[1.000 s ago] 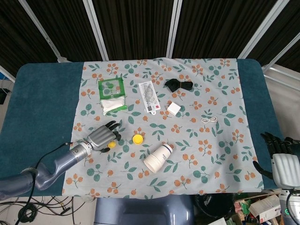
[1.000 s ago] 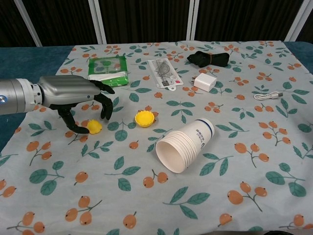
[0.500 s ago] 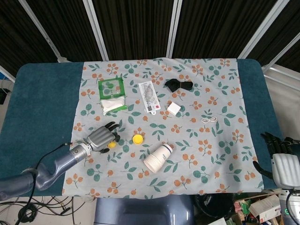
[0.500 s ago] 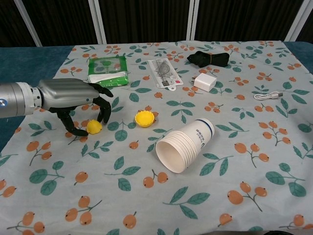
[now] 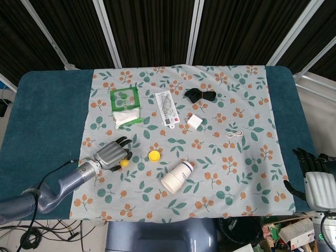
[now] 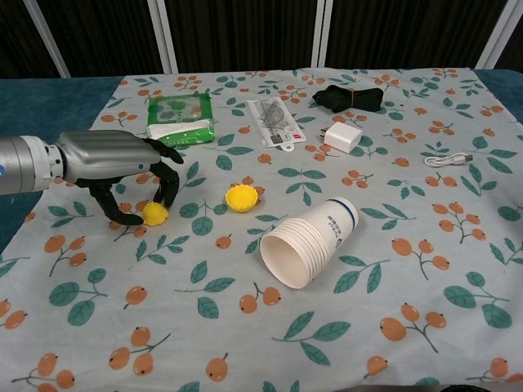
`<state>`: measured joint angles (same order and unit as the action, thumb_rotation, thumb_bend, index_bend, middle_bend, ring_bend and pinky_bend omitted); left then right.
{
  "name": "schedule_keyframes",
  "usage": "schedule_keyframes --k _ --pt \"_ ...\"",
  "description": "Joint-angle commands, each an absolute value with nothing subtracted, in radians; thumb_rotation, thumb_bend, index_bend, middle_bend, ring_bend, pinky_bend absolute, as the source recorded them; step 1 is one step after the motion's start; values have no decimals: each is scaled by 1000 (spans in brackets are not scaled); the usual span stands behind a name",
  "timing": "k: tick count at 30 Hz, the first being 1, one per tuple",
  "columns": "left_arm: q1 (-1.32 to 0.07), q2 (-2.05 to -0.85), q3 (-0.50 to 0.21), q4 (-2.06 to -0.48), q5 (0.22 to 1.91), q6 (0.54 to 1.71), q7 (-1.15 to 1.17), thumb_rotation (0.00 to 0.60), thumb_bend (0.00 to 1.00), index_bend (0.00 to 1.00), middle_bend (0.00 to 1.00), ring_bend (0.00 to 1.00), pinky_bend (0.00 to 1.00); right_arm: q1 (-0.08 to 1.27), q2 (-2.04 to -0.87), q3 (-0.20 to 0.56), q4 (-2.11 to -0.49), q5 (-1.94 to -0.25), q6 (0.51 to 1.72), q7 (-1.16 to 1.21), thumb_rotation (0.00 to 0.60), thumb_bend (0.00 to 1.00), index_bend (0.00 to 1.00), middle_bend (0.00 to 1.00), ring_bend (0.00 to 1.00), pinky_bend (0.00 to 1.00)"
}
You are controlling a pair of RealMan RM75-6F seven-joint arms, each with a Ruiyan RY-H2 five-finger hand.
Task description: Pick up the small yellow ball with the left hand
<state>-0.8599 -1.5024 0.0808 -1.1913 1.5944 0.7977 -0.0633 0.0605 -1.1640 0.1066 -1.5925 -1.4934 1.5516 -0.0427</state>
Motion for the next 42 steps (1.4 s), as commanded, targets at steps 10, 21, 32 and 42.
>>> schedule_keyframes --k 10,21,32,42 --pt "-861 -1490 71 -1210 1587 802 -60 600 385 484 507 101 99 60 -1163 107 -1596 -1493 1553 -42 600 125 138 110 136 191" --pt "-882 -1469 -13 -1263 1544 836 -96 600 385 483 502 101 114 58 -1162 108 -1599 -1492 1555 -40 600 125 138 109 136 191" --pt "-947 -1545 -106 -1225 1476 797 -109 600 384 480 497 101 116 56 -1163 109 -1601 -1490 1557 -40 600 125 139 110 135 191" --pt "-976 -1623 -94 -1193 1482 768 -119 600 382 479 494 101 115 55 -1159 110 -1597 -1487 1557 -37 600 126 138 109 136 191"
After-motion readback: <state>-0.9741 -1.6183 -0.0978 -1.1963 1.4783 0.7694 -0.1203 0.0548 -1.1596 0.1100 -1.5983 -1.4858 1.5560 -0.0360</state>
